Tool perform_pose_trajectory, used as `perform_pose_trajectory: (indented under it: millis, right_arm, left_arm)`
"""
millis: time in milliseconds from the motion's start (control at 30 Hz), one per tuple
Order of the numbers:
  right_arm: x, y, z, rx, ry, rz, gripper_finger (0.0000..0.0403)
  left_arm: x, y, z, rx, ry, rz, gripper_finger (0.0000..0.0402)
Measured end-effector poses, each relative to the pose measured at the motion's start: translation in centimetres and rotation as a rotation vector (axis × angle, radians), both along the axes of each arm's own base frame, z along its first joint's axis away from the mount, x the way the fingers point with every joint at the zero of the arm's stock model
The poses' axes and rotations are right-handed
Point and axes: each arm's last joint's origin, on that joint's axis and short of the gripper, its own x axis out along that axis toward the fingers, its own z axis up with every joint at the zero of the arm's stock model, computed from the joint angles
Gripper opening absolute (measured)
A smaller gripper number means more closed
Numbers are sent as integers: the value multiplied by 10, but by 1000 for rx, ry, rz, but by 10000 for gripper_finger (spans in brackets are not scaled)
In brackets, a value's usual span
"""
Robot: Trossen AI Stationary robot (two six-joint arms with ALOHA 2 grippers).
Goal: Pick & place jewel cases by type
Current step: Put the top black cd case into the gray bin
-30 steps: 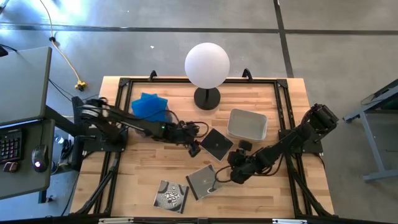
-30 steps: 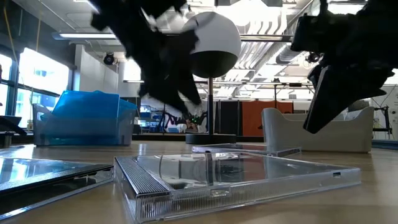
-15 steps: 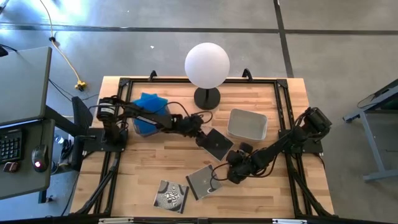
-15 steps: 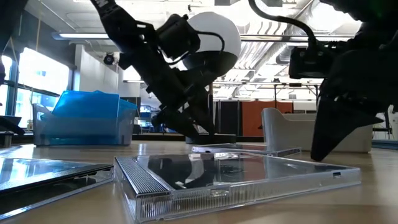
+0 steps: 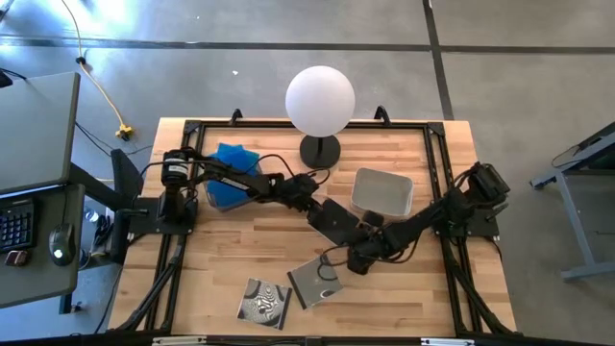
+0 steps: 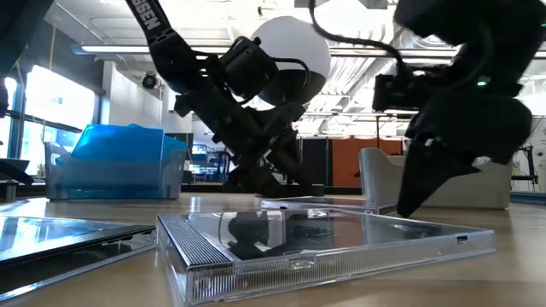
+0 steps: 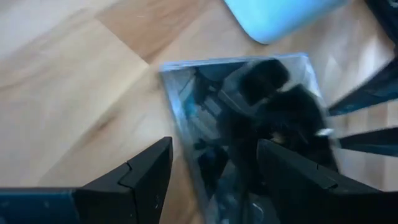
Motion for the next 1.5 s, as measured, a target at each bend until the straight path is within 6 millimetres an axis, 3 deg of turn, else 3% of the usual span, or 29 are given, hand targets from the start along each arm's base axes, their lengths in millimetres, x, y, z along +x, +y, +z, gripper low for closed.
perform_pose_trajectory:
  millis: [267,733,1167,1500]
  right_arm:
    - [5,-10,0,-56,8,36,138]
    - [-5,20,0,-126,-45,139,138]
    - [-17,46,1,-92,-87,165,138]
    - [-20,53,10,-72,-117,211,137]
  left_arm:
    - [0,-1,0,-29,-9,-33,234]
    - [7,-13,11,-40,-60,-123,234]
    - [9,-53,15,-12,-89,-148,234]
    - [23,-58,39,16,-238,-136,234]
